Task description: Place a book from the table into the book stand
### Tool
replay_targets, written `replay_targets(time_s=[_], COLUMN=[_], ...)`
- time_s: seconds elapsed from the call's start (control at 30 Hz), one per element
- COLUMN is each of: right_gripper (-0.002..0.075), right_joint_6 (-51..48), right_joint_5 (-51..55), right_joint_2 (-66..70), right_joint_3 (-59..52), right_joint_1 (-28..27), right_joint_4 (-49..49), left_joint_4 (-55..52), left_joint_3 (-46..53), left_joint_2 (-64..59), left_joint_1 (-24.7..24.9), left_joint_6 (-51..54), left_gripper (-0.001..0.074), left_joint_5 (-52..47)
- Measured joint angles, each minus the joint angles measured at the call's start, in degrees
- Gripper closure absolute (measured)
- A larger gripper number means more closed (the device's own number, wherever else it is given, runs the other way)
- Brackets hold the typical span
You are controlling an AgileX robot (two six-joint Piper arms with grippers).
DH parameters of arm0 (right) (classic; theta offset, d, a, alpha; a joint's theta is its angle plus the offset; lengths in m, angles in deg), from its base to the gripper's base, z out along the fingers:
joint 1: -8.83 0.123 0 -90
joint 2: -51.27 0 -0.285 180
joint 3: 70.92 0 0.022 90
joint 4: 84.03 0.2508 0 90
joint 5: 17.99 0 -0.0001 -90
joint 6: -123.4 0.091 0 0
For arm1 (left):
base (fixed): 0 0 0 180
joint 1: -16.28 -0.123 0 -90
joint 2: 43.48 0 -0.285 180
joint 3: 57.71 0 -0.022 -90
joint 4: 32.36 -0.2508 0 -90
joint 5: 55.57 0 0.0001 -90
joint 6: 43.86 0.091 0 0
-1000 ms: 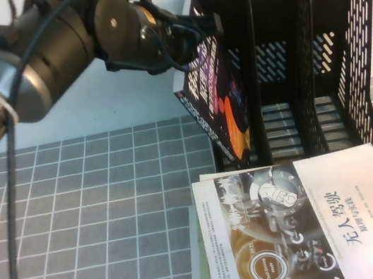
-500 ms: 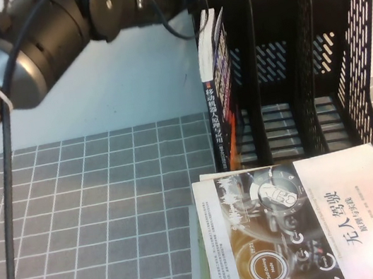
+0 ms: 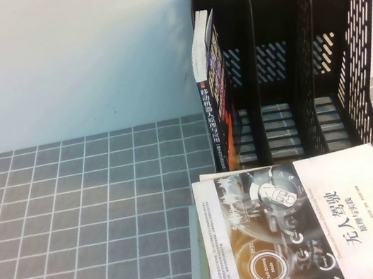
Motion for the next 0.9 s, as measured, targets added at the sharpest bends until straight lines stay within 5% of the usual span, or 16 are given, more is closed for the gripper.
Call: replay_targets(time_s=[0.2,0.57,0.9], right_gripper=[0.0728,0.0728,0.0728], right_joint_6=[11.8,12.4,8.9], right_joint_5=[-4.1,-16.9,-18.6], right_joint_2=[-12.1,-26.2,-31.0], right_joint_3=[0.0,-4.3,-16.0], right_joint_1=[0.0,0.0,0.0], right_joint_4=[-12.9,-6.9,-0.6], left_joint_4=[8.4,11.8,12.0], left_joint_3=[20.9,68.3,83.3], left_joint_2=[21.5,51.8,59.5], left_joint_1=[0.0,0.0,0.0], left_joint_6=[5.2,7.6,7.7], left_gripper=[0.0734,0.0735,0.0736], left_joint_5=[11.8,35.9,46.2])
